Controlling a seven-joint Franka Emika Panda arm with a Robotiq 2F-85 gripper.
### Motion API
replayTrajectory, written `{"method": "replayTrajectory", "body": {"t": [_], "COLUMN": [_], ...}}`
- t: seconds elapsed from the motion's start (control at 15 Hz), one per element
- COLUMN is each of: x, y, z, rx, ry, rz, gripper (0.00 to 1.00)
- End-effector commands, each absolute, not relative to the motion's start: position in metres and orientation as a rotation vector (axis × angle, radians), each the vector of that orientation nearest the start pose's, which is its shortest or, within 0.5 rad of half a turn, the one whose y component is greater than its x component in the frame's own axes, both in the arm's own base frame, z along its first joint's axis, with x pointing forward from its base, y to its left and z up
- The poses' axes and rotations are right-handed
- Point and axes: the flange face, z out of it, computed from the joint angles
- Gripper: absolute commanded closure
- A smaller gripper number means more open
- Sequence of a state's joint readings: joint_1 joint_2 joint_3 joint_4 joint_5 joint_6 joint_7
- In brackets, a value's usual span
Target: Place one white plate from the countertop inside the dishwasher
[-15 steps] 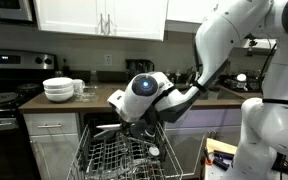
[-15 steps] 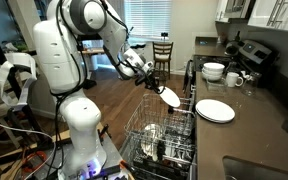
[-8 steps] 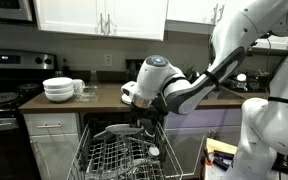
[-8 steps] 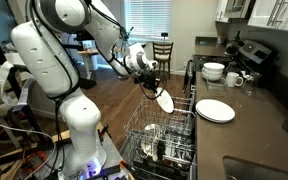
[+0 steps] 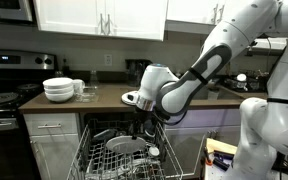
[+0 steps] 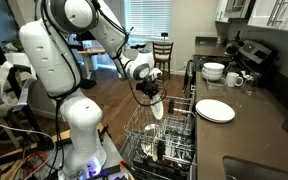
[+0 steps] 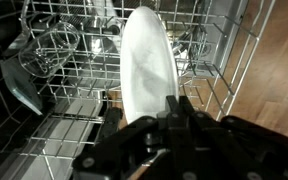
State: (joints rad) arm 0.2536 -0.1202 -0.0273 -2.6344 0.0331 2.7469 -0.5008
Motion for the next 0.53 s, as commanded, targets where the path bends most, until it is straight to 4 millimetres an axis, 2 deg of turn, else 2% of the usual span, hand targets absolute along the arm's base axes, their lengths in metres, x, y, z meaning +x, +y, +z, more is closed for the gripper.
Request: {"method": "replayTrajectory", "body": {"t": [0.0, 0.47], "x": [0.449, 0.469], "y": [0.098, 0.088], "z": [0.309, 0.312], "rx": [-2.848, -2.781], "ry": [-1.116, -1.102], "rz": [-0.37, -0.327], "gripper": [0.98, 0.98]}}
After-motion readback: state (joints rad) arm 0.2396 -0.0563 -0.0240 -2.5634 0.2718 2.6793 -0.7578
